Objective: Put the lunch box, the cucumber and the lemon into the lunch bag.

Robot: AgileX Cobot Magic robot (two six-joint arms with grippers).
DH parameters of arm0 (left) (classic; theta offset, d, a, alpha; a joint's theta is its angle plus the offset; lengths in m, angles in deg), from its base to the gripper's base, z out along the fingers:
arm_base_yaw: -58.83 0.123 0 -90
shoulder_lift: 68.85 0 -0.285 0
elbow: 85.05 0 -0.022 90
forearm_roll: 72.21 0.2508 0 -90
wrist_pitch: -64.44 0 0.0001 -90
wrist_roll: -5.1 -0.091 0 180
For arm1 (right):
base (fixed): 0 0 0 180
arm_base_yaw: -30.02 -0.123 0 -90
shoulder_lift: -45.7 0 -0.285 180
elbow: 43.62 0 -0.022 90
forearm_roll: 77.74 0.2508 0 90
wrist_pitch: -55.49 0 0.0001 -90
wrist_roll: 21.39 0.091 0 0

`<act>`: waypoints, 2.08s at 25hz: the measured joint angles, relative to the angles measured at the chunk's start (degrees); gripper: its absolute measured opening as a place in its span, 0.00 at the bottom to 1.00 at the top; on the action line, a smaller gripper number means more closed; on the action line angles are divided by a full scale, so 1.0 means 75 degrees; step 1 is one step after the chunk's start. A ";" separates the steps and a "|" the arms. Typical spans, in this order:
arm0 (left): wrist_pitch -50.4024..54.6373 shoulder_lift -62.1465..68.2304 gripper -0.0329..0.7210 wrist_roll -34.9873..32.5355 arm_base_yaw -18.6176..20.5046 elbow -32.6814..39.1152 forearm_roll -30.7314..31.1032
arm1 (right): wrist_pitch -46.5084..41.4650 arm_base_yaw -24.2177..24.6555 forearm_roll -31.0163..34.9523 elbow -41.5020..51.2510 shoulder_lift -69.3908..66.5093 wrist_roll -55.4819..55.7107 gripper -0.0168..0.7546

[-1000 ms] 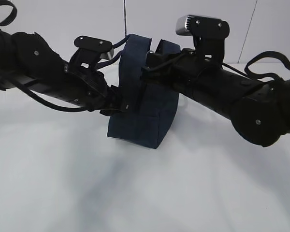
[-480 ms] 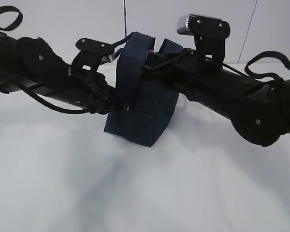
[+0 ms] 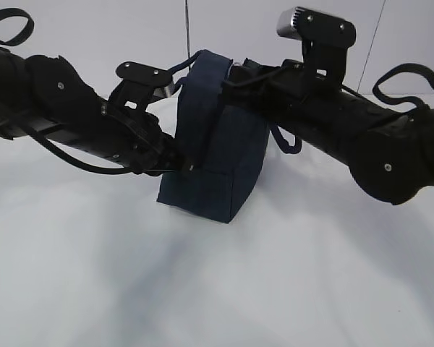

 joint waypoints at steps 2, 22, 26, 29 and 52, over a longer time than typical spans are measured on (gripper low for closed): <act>0.0005 0.0000 0.04 0.0000 0.0000 0.0000 0.0000 | -0.0100 0.0059 0.0000 -0.0105 0.0000 0.0019 0.02; -0.0173 0.0000 0.04 -0.0029 -0.0646 0.0055 0.0018 | -0.2045 0.0659 0.0063 -0.1488 -0.0466 0.0019 0.02; -0.0318 0.0000 0.04 -0.0042 -0.0646 0.0317 -0.0106 | -0.2172 0.0666 0.0063 -0.1634 -0.0702 0.0019 0.02; -0.0545 0.0000 0.04 -0.0040 -0.0646 0.0554 -0.0255 | -0.2222 0.0725 0.0063 -0.1723 -0.0714 0.0019 0.02; -0.0750 -0.0452 0.04 -0.0074 -0.0657 0.1065 -0.0342 | -0.4356 0.1067 0.0151 -0.4875 -0.2454 0.0019 0.02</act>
